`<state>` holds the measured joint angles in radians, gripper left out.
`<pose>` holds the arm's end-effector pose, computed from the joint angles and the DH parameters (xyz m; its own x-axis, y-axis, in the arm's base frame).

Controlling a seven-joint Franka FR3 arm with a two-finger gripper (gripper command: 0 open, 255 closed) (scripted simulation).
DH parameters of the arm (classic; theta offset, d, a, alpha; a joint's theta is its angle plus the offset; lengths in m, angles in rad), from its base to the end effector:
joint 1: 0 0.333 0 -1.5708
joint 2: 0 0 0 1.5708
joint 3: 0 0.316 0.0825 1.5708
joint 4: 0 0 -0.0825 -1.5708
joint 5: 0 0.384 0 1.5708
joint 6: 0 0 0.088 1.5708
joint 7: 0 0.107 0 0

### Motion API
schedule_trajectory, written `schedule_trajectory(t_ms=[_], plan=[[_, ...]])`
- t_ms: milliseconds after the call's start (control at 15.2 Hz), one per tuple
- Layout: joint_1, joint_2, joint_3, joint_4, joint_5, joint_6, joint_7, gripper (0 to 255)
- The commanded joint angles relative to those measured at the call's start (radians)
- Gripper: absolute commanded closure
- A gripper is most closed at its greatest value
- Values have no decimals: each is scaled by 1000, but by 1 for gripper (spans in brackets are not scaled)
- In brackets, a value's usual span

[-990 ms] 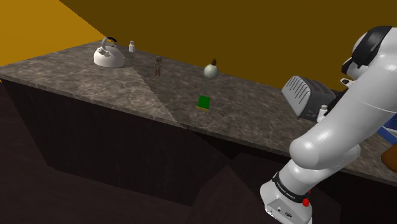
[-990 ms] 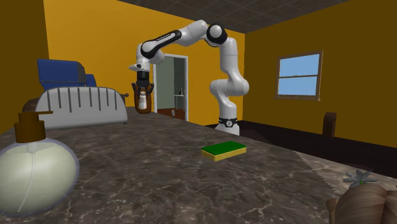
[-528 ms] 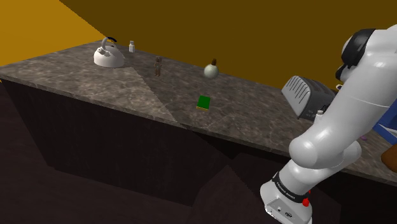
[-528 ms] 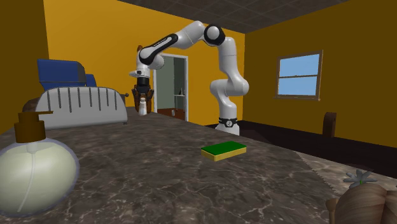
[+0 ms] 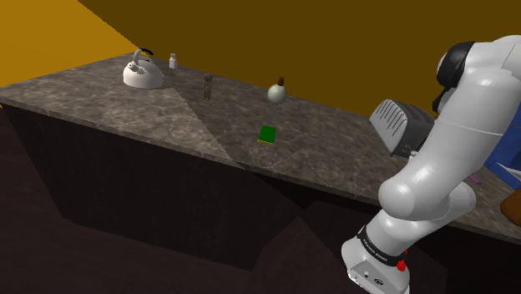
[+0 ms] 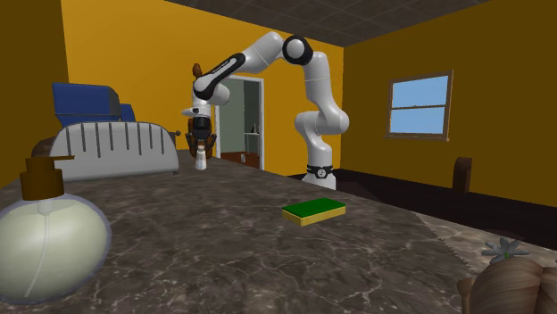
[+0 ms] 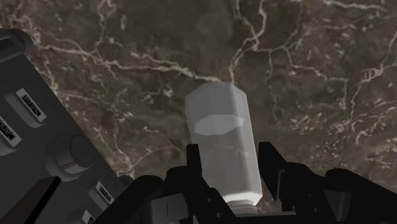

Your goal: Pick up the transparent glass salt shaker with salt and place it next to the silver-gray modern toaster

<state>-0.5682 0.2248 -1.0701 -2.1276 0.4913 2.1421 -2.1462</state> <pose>-0.0073 -0.5504 0.3504 0.9520 0.2220 0.2108 0.2215 -0.9748 0.0267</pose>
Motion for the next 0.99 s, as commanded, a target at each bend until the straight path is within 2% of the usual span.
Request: schedule_trajectory(t_ms=[0,396,462,792,924], plan=[[-5,9,5,0,10,3,-7,255],[-5,9,5,0,10,3,-7,255],[-6,9,5,0,10,3,-7,0],[-5,9,5,0,10,3,-7,0],[20,-45,-31,25,-57,-39,36,0]])
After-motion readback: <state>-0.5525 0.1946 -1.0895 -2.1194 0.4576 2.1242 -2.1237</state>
